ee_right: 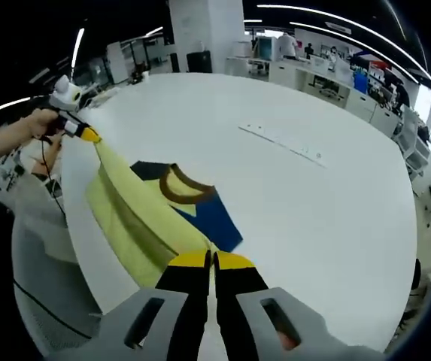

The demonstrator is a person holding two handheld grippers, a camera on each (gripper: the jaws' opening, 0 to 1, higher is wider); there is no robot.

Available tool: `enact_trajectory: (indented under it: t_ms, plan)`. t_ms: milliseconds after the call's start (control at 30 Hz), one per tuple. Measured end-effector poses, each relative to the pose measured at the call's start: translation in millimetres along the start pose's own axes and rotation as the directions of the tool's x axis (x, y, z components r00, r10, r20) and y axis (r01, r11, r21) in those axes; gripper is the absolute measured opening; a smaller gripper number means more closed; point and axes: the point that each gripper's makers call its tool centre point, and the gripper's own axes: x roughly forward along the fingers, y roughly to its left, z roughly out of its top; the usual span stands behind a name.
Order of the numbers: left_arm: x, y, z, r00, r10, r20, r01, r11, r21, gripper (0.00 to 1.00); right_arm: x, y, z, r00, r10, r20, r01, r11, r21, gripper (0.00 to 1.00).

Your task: Fold the garment on the visible template until the final outline fits inside the template.

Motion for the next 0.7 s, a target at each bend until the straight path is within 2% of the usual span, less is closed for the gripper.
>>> enact_trajectory:
  t_ms: [467,700]
  plan:
    - [33,16.2,-1.4,0.998,-0.018,-0.059,0.015,0.999,-0.044,0.00,41,-22,-17.9,0.998,0.015,-0.054,-0.012,0.999,0.053,0.02]
    - [50,29.6,1.9,0.996,-0.017,-0.085,0.012,0.998,-0.059,0.00,56,-32,-18.1,0.997,0.022,-0.073,-0.017,0.998,0.062,0.02]
